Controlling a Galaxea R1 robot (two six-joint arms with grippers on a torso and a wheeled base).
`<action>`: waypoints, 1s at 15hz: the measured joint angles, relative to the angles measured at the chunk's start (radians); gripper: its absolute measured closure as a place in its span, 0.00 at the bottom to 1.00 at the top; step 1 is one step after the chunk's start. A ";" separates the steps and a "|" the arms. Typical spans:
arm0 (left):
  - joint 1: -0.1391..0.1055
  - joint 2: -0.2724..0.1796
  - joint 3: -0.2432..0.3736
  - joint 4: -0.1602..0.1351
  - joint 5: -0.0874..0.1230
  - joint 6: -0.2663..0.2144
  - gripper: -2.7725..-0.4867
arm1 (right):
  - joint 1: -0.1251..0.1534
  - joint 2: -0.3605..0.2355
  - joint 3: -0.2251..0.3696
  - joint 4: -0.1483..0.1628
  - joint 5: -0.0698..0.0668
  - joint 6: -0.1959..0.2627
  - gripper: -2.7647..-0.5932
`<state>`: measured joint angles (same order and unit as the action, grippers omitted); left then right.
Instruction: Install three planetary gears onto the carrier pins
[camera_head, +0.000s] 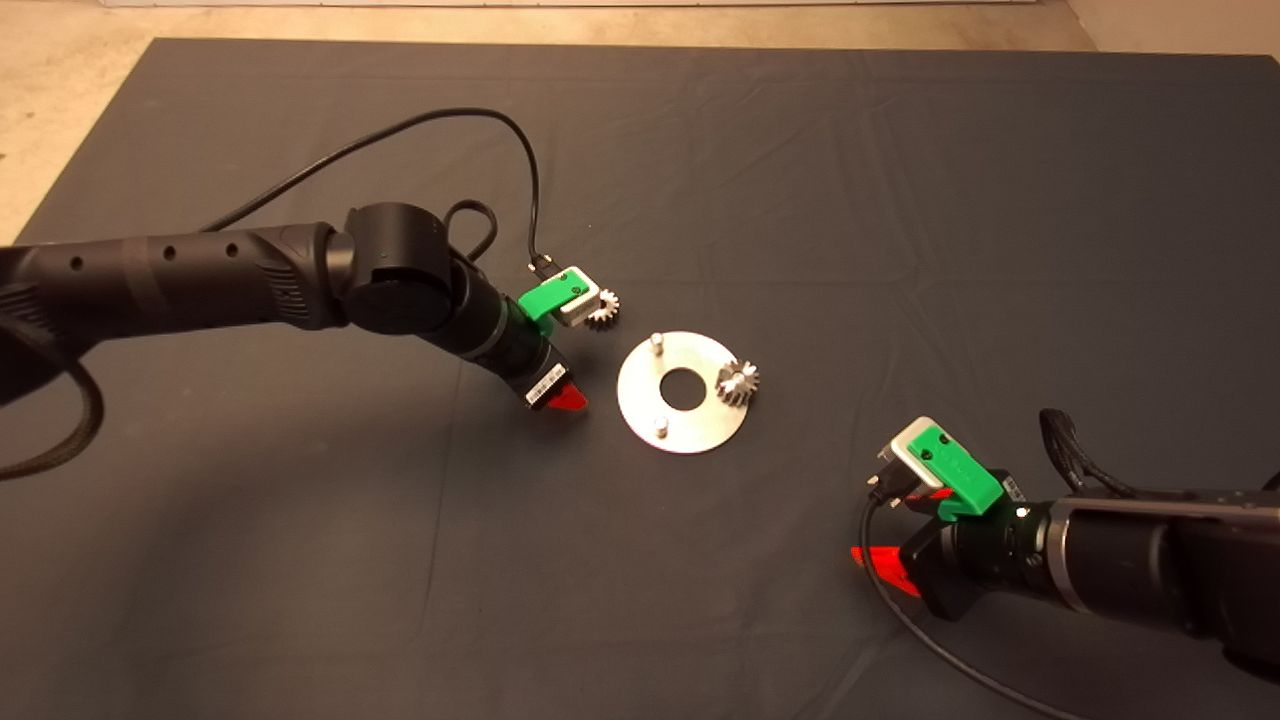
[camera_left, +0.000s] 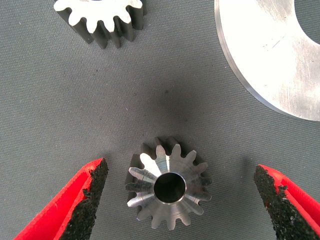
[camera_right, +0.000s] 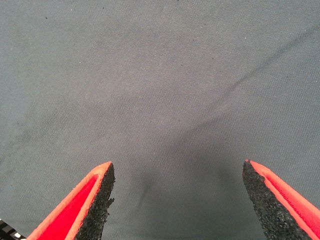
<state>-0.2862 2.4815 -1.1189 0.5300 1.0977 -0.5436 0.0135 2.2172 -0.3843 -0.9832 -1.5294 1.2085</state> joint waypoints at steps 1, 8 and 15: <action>0.000 -0.002 0.000 0.000 -0.001 0.000 0.30 | 0.000 0.000 0.000 0.000 0.000 0.000 0.40; 0.000 -0.004 0.000 0.000 -0.001 0.011 0.43 | 0.000 0.000 0.000 0.000 0.000 0.000 0.40; 0.000 -0.004 0.002 0.000 -0.001 0.012 0.55 | 0.001 0.000 0.000 0.000 0.000 0.000 0.40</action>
<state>-0.2862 2.4770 -1.1166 0.5300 1.0968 -0.5319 0.0140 2.2172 -0.3843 -0.9832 -1.5298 1.2085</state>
